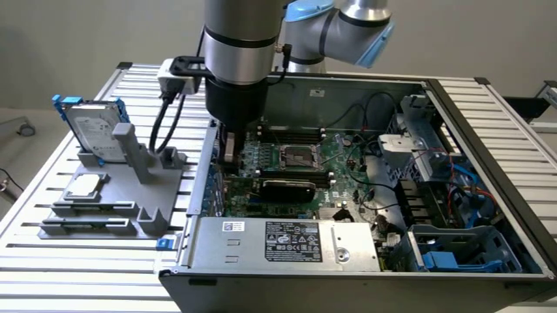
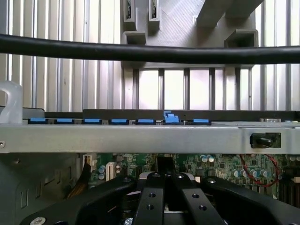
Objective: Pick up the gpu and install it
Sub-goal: 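Press down on the gpu until it lock into place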
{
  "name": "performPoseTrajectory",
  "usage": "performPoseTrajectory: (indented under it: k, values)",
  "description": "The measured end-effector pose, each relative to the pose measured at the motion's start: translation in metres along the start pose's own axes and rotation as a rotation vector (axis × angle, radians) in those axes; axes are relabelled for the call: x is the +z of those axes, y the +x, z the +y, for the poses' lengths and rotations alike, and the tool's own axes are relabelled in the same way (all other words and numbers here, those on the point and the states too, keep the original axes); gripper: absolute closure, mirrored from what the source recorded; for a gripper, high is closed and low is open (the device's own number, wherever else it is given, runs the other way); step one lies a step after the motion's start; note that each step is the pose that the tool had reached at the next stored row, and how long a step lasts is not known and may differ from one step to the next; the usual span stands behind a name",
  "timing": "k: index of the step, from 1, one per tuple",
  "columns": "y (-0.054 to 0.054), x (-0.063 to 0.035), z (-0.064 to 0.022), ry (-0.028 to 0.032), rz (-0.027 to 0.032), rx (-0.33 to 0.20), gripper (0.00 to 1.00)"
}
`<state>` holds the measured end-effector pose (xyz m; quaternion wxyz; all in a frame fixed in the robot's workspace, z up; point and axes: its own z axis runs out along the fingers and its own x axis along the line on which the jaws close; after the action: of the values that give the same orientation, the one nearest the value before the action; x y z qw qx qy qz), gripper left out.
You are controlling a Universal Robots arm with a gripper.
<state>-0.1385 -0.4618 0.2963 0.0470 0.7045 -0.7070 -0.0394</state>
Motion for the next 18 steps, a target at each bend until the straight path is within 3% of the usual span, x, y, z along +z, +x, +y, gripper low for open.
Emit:
performPoseTrajectory:
  k: [12, 18]
  values:
    - [-0.0003, -0.0033, 0.0007, -0.005, -0.0019, 0.031, 0.89]
    - [-0.0002, -0.0035, 0.0007, -0.0053, 0.0107, 0.04, 0.89]
